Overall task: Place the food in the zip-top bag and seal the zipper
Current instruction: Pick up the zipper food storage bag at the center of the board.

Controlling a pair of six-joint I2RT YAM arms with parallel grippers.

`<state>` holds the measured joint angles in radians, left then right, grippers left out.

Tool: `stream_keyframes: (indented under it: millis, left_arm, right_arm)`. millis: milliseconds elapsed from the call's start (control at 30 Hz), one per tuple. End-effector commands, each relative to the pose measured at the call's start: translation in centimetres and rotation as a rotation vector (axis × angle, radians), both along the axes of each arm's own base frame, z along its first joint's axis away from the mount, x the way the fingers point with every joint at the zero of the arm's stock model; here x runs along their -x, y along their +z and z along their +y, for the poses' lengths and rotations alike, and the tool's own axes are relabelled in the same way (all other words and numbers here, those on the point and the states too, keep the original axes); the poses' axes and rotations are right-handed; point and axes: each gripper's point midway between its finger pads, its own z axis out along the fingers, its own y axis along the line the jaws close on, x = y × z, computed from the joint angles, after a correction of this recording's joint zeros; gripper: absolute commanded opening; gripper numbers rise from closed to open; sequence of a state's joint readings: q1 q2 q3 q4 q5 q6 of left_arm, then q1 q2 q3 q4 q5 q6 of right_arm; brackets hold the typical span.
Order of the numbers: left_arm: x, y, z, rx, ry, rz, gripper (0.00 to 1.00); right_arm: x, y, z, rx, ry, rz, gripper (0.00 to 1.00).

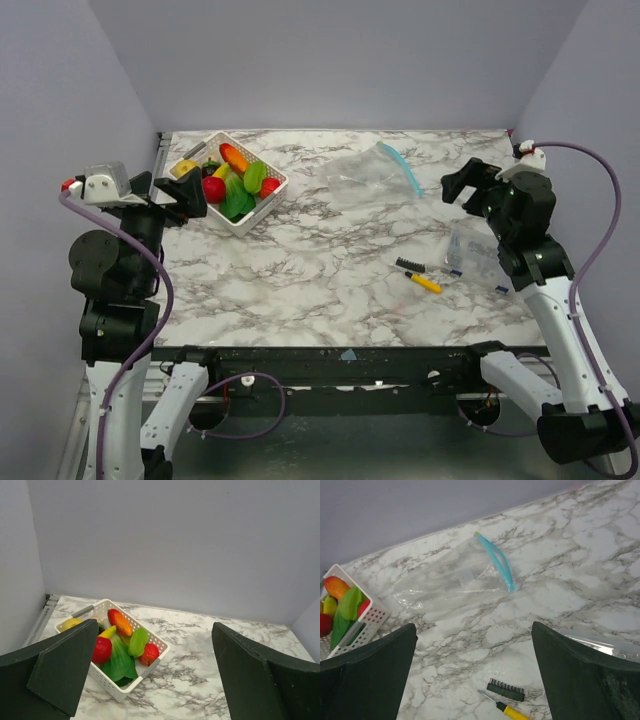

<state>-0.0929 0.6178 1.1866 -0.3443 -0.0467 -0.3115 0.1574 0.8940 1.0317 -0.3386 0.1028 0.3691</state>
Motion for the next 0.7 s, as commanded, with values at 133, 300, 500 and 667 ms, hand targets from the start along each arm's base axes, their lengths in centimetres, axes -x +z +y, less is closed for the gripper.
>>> stream_keyframes:
  millis: [133, 300, 500, 667]
  left_arm:
    - [-1.9, -2.3, -2.1, 0.013, -0.108, 0.07, 0.99]
    - [-2.8, -3.5, -3.1, 0.018, -0.151, 0.084, 0.98]
    - [-4.5, -4.4, -4.6, 0.036, -0.22, 0.154, 0.99]
    - [-6.2, -6.0, -6.1, 0.016, -0.291, 0.226, 0.99]
  right_arm:
    - [-2.1, -4.0, 1.8, -0.044, 0.067, 0.092, 1.0]
    - [-3.0, -5.7, 1.8, -0.037, 0.058, 0.123, 1.0]
    - [-5.2, -8.1, 5.2, -0.106, 0.208, 0.167, 1.0]
    - [-9.1, -11.4, 7.1, -0.137, 0.279, 0.221, 1.0]
